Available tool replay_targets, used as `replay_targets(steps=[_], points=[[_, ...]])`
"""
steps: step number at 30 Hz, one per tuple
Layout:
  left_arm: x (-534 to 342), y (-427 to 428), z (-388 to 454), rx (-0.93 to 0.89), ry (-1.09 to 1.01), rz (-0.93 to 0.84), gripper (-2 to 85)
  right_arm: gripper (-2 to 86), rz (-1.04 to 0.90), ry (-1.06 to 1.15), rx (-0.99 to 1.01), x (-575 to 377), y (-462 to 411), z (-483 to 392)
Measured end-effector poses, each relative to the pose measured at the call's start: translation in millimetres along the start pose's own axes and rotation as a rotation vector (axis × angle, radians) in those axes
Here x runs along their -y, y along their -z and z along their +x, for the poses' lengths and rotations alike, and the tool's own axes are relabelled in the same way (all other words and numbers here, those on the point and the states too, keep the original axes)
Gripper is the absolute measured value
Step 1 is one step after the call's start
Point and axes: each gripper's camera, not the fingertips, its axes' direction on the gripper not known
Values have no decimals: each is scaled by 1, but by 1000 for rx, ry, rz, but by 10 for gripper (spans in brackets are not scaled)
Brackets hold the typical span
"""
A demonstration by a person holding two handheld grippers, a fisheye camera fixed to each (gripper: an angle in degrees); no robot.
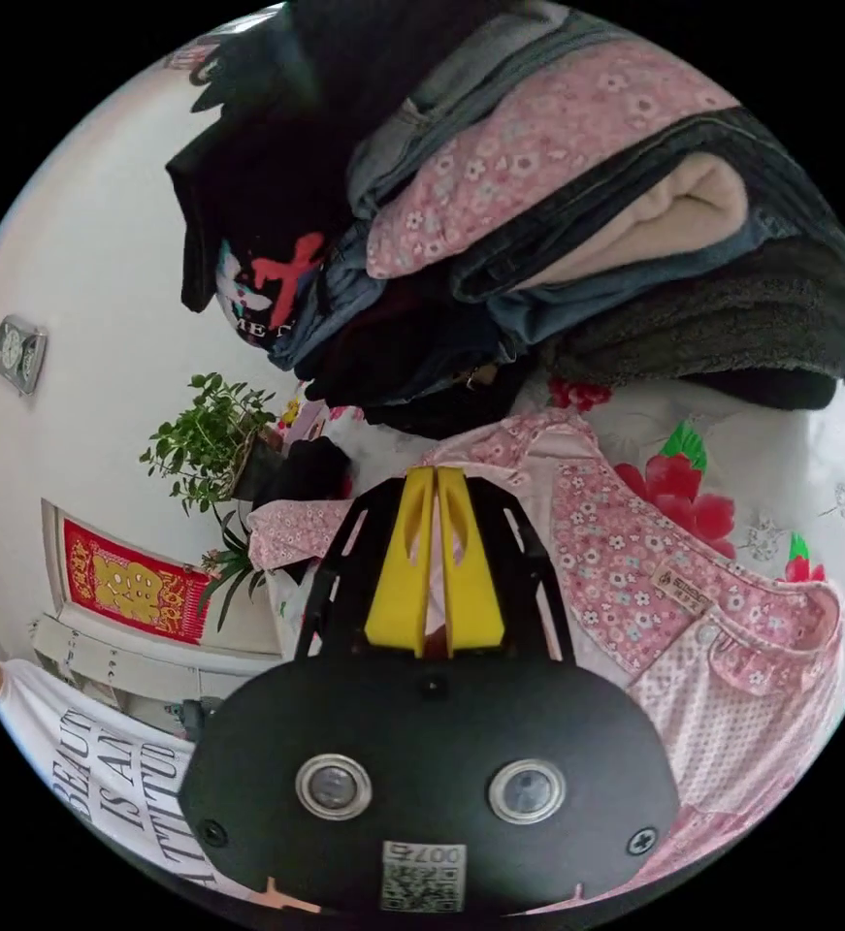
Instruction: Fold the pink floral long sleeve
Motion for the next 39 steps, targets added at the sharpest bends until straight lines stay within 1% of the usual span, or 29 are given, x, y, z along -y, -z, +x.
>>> replay_targets(steps=[2,5,7,10,11,12,14,16,18,19,20,23,26,28,30,31,33,34,37,39], points=[[3,19,0,-54,-33,27,-3,-3,37,3,-26,-11,23,1],[-1,66,-4,-188,-88,154,-7,-3,111,-7,-62,-26,63,6],[0,93,-8,-361,-152,228,-8,-3,143,-6,-94,-35,84,10],[15,90,-3,-536,-220,239,-8,-2,128,-31,-169,-49,97,25],[19,84,0,-560,-229,231,-8,-2,106,-60,-195,-55,94,36],[30,66,8,-585,-234,186,-8,-1,78,-105,-217,-61,88,49],[45,34,23,-584,-242,118,-6,0,31,-152,-230,-70,73,67],[60,-5,47,-614,-281,-15,1,2,-60,-209,-258,-77,54,84],[63,-17,64,-647,-320,-65,13,7,-125,-245,-306,-85,38,96],[61,-16,72,-668,-345,-58,23,8,-128,-245,-308,-86,37,96],[59,-14,75,-669,-355,-48,25,10,-120,-250,-300,-87,37,97],[45,3,68,-581,-322,52,32,13,-40,-246,-261,-81,45,97],[30,12,26,-503,-125,139,38,13,-42,-237,-271,-65,39,102],[14,7,-14,-452,81,153,43,12,-83,-230,-271,-55,26,107],[2,3,-35,-427,182,150,47,9,-157,-217,-296,-47,7,111],[-5,1,-44,-410,221,147,47,8,-163,-222,-327,-45,4,112],[-14,-2,-49,-370,259,133,48,9,-117,-209,-422,-48,9,104],[-19,-3,-50,-346,276,127,48,12,-100,-196,-422,-50,12,100],[-30,-1,-45,-313,296,137,49,27,-54,-54,-330,-74,31,63],[-35,0,-38,-296,293,137,51,36,-68,124,-231,-113,39,19]])
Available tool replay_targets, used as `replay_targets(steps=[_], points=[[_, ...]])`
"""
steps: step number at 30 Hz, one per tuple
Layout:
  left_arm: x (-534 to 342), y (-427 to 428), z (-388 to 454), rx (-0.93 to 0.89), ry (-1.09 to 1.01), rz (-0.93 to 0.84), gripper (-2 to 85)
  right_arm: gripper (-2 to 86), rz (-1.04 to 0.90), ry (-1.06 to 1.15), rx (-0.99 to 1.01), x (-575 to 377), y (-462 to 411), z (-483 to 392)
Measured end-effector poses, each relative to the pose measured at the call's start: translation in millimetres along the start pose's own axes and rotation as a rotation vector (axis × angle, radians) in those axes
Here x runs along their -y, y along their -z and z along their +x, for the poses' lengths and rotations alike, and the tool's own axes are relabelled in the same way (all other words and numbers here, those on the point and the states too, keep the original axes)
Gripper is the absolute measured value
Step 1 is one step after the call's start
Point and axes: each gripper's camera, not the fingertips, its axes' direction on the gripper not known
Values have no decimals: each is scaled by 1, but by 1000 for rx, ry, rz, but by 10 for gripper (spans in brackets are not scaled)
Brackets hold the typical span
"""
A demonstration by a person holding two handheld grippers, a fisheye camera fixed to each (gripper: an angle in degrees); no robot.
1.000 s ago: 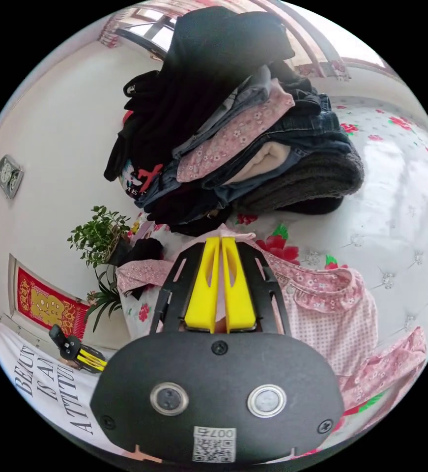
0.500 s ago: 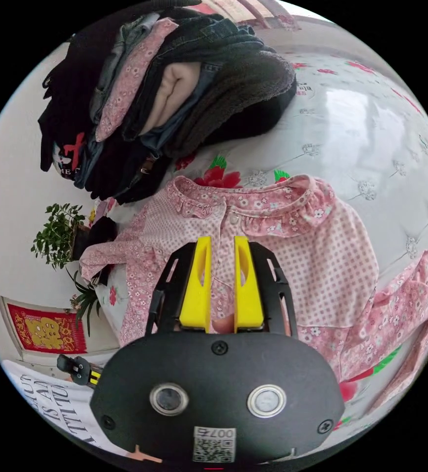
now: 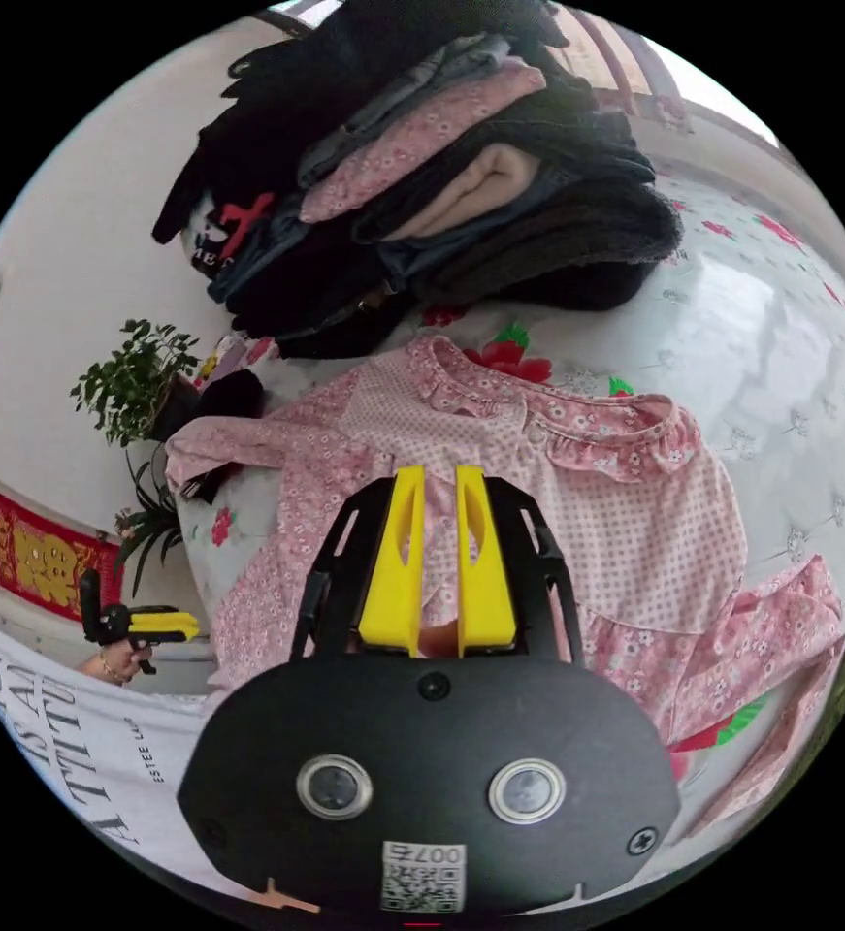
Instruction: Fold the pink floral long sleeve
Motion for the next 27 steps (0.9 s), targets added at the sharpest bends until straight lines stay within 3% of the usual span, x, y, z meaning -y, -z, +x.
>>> replay_targets(steps=[8,13,15,18,27], points=[[-15,-17,50,48,-196,-31,57,55,-275,537,187,-137,-32,-156],[-17,-61,91,173,-374,-129,41,53,-392,782,189,-177,-73,-210],[-18,-63,99,226,-416,-120,13,36,-461,883,92,-191,-97,-224],[-18,-60,94,210,-380,-130,-5,10,-480,875,-20,-200,-107,-219],[-39,34,10,-103,-101,95,-9,0,-271,696,108,-211,-29,-197]])
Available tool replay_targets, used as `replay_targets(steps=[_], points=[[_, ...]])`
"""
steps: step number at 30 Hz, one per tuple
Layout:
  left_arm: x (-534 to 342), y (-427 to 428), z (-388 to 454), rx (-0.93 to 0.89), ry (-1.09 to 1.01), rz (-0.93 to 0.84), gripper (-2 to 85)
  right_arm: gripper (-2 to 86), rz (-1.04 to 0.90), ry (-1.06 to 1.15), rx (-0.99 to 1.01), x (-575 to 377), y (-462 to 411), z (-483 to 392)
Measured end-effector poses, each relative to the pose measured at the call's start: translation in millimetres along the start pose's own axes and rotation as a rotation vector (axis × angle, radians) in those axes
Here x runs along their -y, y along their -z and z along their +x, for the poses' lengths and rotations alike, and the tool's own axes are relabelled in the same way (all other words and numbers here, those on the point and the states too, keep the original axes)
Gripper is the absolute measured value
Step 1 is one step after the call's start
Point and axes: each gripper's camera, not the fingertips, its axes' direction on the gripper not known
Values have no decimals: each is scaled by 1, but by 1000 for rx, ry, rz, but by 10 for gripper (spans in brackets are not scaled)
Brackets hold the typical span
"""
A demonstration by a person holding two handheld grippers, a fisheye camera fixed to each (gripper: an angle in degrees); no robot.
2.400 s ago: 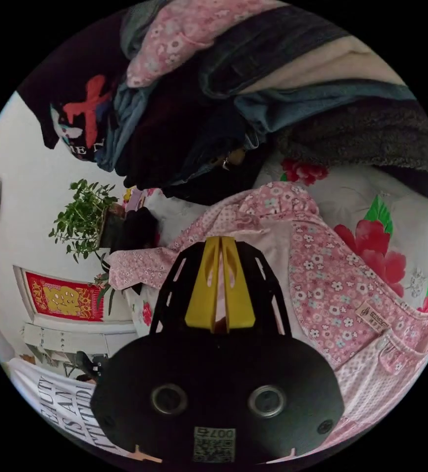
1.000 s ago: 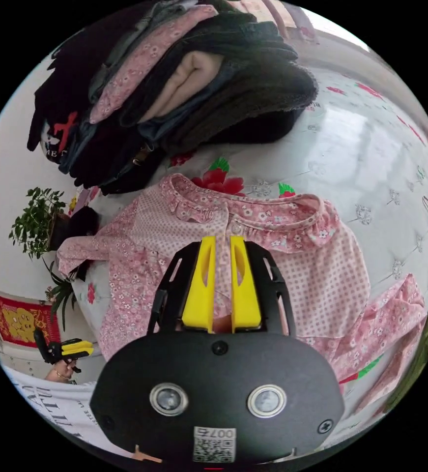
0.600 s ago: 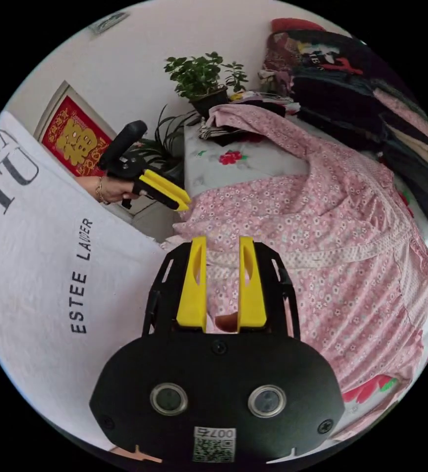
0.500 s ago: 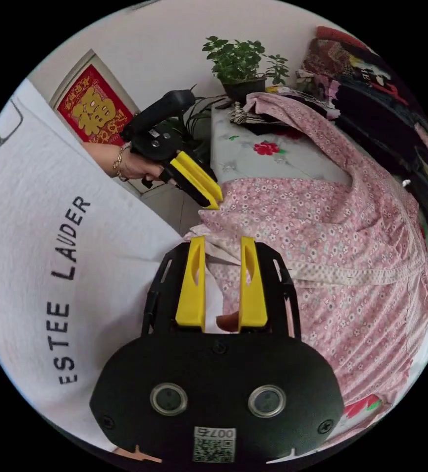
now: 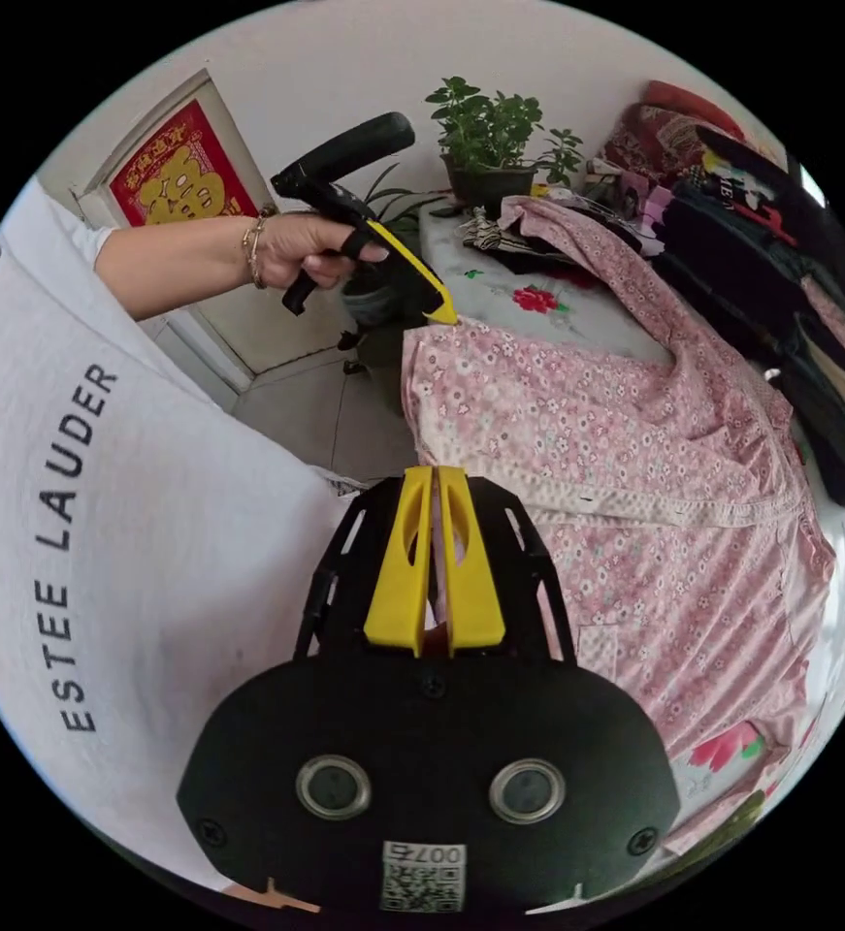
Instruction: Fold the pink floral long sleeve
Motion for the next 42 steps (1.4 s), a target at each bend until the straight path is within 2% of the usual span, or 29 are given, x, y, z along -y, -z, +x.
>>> replay_targets(steps=[6,10,13,15,18,20,21,23,29,32,34,37,39,42], points=[[-17,2,-82,-67,157,-9,-10,16,-91,-171,-36,-2,-26,7],[-12,-15,-104,-61,126,-67,-10,48,-91,-164,-71,20,-31,7],[-7,-25,-124,-87,126,-96,-10,74,-195,-140,-130,41,-59,7],[-3,-31,-139,-105,134,-119,-10,81,-254,-186,-242,51,-71,6],[3,-36,-157,-137,134,-128,-10,76,-78,-372,-353,45,-45,6],[6,-42,-164,-152,126,-143,-10,73,-100,-474,-284,37,-51,17],[8,-47,-169,-156,123,-157,-10,72,-173,-515,-222,34,-66,24],[12,-54,-173,-160,115,-176,-10,66,-234,-513,-151,37,-85,27],[24,-65,-179,-144,59,-217,-10,11,-290,-453,-320,71,-92,13],[28,-66,-181,-130,18,-227,-10,1,-152,-465,-338,72,-53,-2],[28,-68,-184,-132,-15,-234,-10,0,-91,-463,-332,68,-35,-13],[25,-85,-188,-173,-41,-274,-10,0,-173,-491,-275,61,-46,-18],[21,-90,-189,-185,-63,-273,-9,1,-295,-554,-178,53,-76,-10],[14,-89,-199,-203,-38,-250,-9,9,-295,-607,-140,56,-79,2]])
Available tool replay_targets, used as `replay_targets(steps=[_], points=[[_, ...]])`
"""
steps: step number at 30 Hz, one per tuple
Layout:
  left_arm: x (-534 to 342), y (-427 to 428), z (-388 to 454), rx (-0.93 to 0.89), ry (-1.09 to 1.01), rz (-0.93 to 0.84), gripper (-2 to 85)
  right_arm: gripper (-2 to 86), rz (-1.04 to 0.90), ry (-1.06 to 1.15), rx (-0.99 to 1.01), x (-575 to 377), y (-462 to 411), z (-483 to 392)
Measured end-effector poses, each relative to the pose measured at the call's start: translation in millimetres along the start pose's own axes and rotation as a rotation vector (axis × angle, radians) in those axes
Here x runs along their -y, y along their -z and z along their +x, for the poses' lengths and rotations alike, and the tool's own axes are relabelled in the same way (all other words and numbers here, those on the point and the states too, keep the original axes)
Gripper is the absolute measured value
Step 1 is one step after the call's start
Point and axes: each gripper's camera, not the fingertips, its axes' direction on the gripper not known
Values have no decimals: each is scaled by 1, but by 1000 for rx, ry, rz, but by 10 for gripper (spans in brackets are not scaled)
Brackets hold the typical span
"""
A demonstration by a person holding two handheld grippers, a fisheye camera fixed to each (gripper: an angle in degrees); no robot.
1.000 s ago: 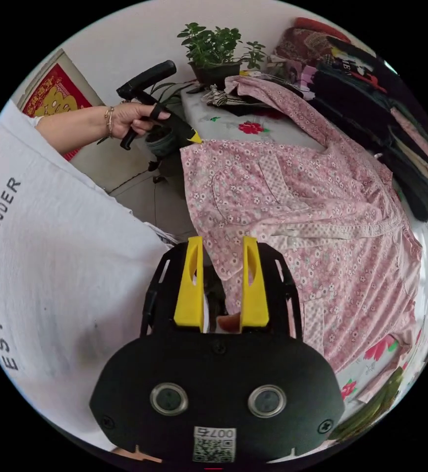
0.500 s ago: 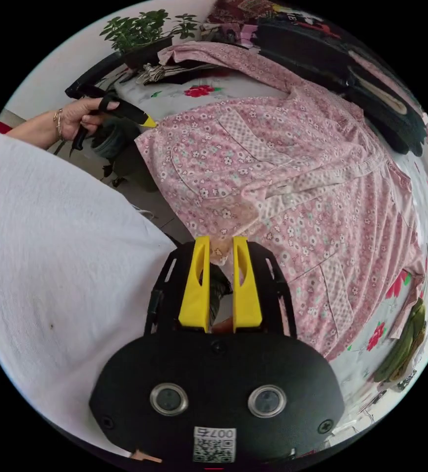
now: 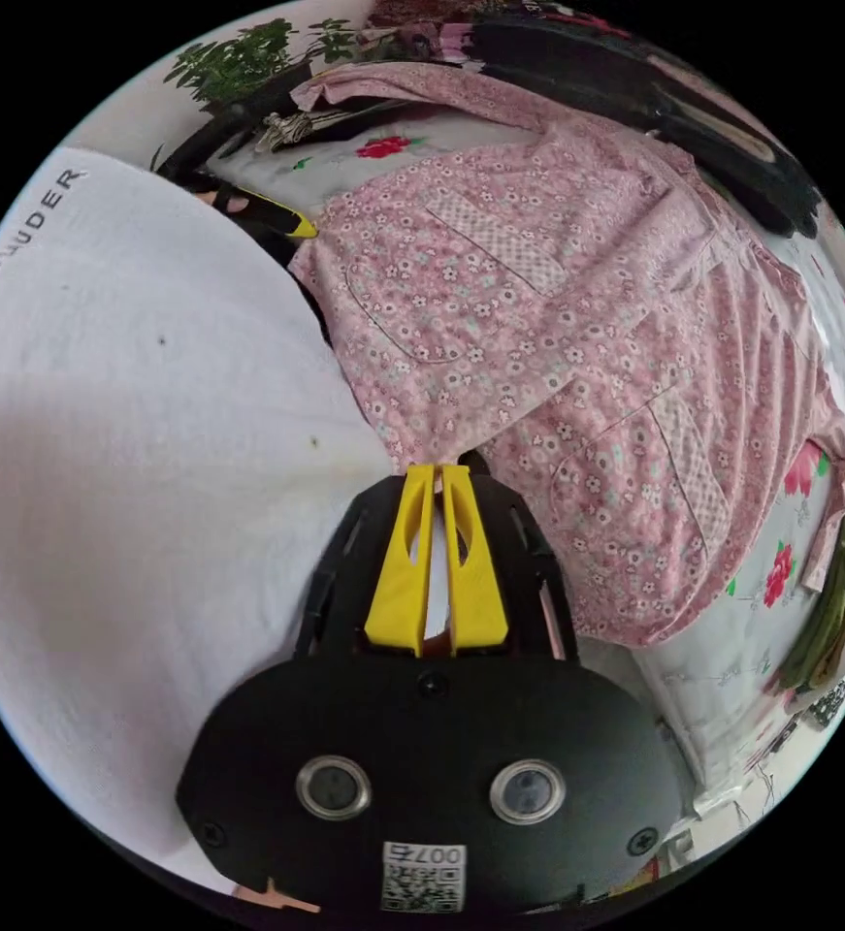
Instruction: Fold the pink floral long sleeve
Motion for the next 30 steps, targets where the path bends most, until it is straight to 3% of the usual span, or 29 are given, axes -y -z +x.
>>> replay_targets(steps=[4,9,12,16,18,25,27,30], points=[[-11,8,-5,13,3,17,-2,28,111,-88,-1,6,29,29],[-20,25,-1,49,-12,79,46,61,222,-537,-99,-36,54,121],[-9,14,5,68,-36,43,61,65,158,-722,-155,-66,43,158],[2,-1,13,166,-26,-4,6,46,-46,-655,-88,-64,10,170],[0,0,12,179,-11,-7,-3,22,-109,-543,-190,-61,7,161],[-41,-23,-9,102,109,-86,-9,2,-136,-623,-113,-105,14,187],[-52,-21,-12,82,140,-53,-8,3,-38,-607,-223,-113,39,180],[-65,-6,-19,82,190,-7,-6,9,208,-555,-210,-103,72,171]])
